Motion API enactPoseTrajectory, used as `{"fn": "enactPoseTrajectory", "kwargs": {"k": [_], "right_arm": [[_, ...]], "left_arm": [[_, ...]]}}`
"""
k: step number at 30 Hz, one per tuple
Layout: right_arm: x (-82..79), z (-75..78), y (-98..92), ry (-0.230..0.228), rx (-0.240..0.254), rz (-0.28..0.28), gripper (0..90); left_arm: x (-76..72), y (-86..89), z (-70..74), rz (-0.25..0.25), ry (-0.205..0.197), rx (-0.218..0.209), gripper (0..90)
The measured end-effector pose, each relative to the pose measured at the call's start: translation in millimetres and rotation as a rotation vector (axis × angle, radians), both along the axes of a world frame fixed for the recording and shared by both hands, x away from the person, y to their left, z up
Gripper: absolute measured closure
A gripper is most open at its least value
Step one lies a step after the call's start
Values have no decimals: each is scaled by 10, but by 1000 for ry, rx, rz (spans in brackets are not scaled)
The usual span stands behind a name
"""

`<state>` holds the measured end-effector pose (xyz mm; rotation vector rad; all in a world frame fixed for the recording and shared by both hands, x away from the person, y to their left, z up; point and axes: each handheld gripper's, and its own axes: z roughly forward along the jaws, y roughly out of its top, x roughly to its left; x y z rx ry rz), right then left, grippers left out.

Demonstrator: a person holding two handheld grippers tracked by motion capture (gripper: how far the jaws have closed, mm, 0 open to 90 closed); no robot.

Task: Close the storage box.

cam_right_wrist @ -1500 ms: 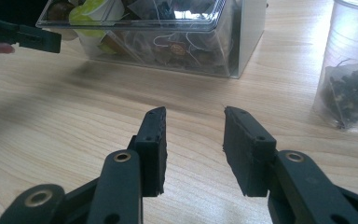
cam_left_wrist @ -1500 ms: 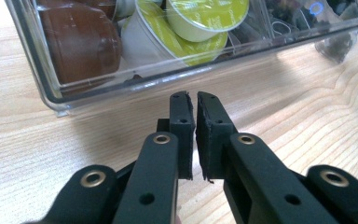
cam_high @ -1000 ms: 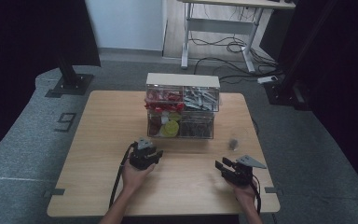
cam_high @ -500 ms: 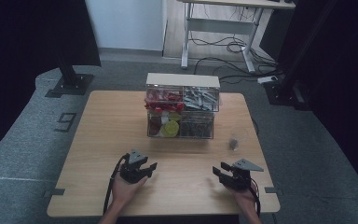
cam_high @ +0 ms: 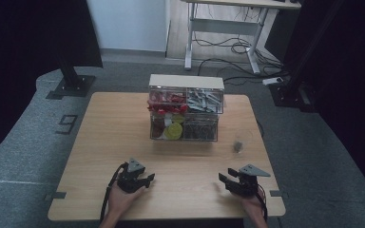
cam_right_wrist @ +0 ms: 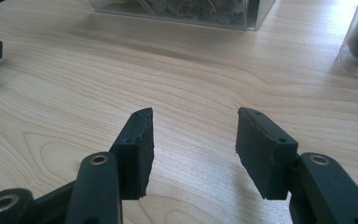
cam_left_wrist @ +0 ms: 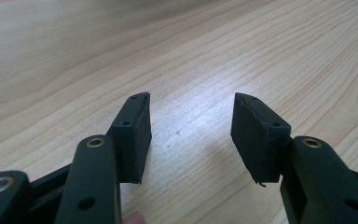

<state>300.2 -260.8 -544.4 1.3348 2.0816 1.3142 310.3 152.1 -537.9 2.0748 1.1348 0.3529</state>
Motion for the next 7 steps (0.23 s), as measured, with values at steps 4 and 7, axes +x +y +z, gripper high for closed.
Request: {"fn": "enactPoseTrajectory", "kwargs": {"k": [4, 7], "right_arm": [[14, -24, -9, 6, -8, -2, 458], [25, -39, -3, 14, -23, -2, 442]], "left_arm": [[8, 11, -24, 7, 3, 8, 474], [21, 15, -53, 11, 5, 20, 469]]}}
